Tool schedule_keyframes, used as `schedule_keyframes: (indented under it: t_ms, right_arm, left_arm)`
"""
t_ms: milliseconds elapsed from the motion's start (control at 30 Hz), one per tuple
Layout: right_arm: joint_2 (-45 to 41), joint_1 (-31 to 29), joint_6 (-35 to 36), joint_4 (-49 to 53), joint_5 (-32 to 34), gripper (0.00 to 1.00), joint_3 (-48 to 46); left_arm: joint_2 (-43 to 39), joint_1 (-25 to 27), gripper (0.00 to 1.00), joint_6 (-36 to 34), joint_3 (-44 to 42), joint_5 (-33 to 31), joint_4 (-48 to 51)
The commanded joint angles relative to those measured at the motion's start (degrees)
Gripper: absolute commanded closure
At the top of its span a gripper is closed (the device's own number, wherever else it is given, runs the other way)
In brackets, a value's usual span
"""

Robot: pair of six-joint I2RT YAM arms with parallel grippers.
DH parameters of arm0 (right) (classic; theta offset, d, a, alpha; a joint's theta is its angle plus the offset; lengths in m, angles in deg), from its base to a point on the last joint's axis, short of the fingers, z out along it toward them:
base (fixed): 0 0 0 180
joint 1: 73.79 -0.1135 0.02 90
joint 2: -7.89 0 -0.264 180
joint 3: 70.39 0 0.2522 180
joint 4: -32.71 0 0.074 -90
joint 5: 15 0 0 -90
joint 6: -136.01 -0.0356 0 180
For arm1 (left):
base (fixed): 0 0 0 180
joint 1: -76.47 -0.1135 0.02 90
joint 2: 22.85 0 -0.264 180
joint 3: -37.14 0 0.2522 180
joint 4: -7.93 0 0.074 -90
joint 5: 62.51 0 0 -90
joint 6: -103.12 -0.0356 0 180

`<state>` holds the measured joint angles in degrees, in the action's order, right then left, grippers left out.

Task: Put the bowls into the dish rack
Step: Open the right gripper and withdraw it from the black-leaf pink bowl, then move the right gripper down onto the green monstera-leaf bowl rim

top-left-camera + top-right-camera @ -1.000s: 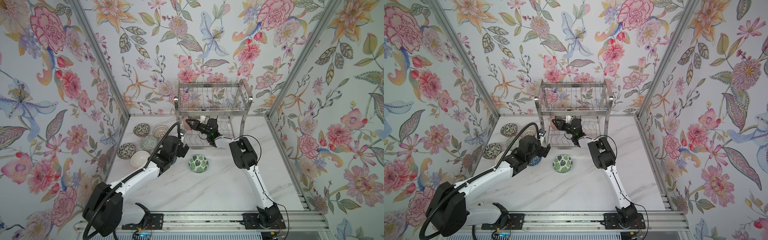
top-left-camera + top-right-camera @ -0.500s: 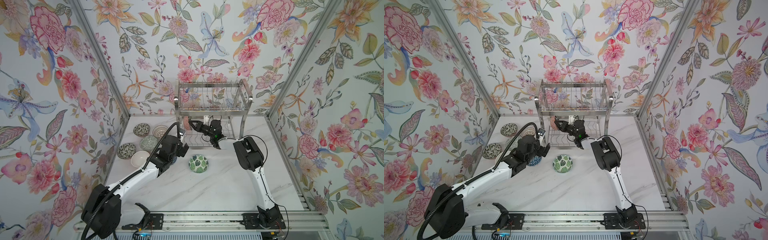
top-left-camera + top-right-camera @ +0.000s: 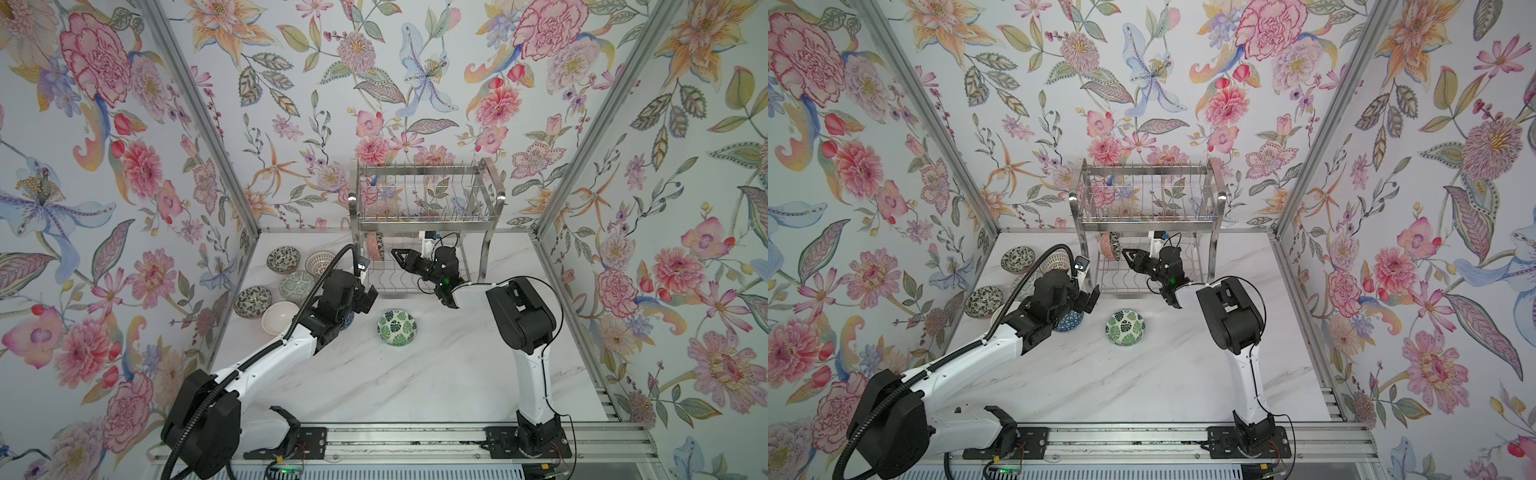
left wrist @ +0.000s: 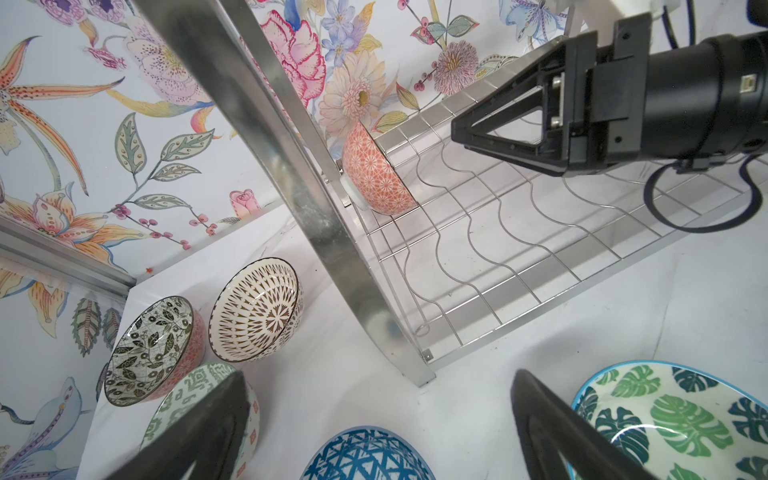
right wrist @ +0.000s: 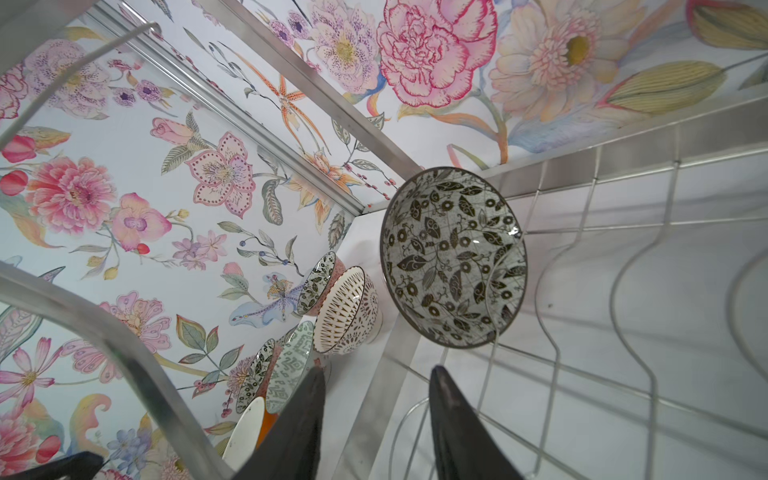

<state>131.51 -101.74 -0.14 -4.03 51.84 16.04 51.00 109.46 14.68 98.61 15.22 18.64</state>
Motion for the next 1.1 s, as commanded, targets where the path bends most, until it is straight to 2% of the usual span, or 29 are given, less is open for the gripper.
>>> schedule_keyframes:
  t_ms: [0, 167, 333, 433, 533, 767, 1067]
  right_arm:
    - [-4.69, -0.40, 2.42, 2.41, 1.71, 0.55, -2.89]
    - [-8.88, -1.64, 3.24, 2.17, 2.46, 0.50, -7.80]
    - [-13.43, -4.40, 7.32, 8.59, 5.34, 0.38, -10.26]
    - [-16.52, -6.50, 11.80, 12.43, 7.34, 0.19, -11.63]
    - [-18.77, -7.64, 13.33, 15.45, 9.99, 0.00, -13.00]
    - [-21.11, -8.25, 13.86, 24.85, 11.32, 0.01, -14.27]
    - [-29.09, -11.40, 21.48, 45.16, 19.38, 0.01, -15.85]
  left_arm:
    - [1.68, -0.27, 0.01, 3.01, 4.53, -0.07, 4.53]
    - [1.46, -0.30, 0.01, 4.81, 6.70, -0.89, 8.42]
    - [-1.03, -0.01, 0.01, 7.12, 5.53, -0.85, 10.42]
    - [-3.05, 0.05, 0.01, 9.51, 4.90, 0.58, 10.54]
    - [-5.31, 0.40, 0.01, 12.79, 3.17, 4.73, 8.47]
    - [-10.02, 1.92, 0.01, 17.39, -5.51, 8.19, 0.88]
    - [-12.98, 1.92, 0.01, 21.15, -11.37, 11.36, -3.58]
